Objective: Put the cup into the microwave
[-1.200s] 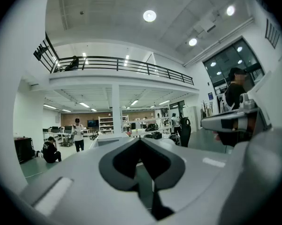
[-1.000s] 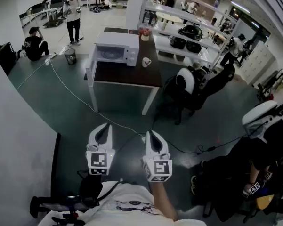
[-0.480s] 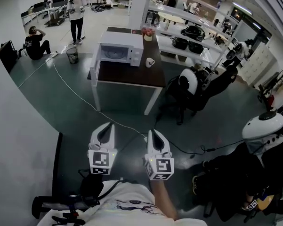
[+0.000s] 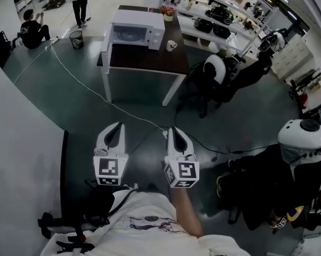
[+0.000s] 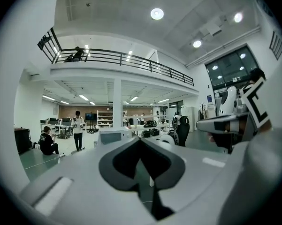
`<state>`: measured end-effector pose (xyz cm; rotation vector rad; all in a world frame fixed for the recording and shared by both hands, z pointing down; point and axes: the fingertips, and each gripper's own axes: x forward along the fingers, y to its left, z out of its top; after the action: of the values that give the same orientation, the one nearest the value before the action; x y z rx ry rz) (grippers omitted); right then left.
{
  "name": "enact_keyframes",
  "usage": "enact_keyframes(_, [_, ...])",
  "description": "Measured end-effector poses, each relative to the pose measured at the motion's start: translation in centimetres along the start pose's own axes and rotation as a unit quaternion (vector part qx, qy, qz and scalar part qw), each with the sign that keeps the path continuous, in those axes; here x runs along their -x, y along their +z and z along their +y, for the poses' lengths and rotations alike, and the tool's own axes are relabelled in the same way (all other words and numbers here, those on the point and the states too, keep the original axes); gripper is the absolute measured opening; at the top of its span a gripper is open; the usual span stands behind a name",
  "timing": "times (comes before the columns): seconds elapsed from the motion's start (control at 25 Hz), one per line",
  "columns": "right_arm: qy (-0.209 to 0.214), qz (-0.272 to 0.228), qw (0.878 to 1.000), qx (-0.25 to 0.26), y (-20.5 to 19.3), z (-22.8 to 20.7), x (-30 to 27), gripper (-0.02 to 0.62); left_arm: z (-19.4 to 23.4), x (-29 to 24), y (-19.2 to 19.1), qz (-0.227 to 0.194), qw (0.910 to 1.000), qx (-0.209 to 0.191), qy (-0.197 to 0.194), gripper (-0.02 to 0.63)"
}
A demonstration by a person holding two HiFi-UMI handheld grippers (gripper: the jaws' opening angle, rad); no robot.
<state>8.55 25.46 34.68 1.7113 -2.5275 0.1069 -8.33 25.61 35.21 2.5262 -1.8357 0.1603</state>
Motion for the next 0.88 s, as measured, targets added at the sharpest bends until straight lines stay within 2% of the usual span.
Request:
enact_keyframes(0.32, [-0.005, 0.031, 1.0, 0.002, -2.1, 1.4, 0.3, 0.002, 0.0, 0.1, -3.2, 0.033, 0.9988, 0.028, -0.024, -0.001])
enact_keyframes(0.52, [0.0, 0.031, 1.0, -0.002, -2.5, 0.3, -1.6, 0.002, -0.1, -1.9, -3.9, 0.042, 0.9984, 0.025, -0.029, 0.0])
enact_keyframes(0.88, [0.045, 0.018, 0.999, -0.005, -1.8, -2.8, -10.4, 0.002, 3.1, -9.6, -2.6, 0.043, 0.9989, 0.001, 0.021, -0.002])
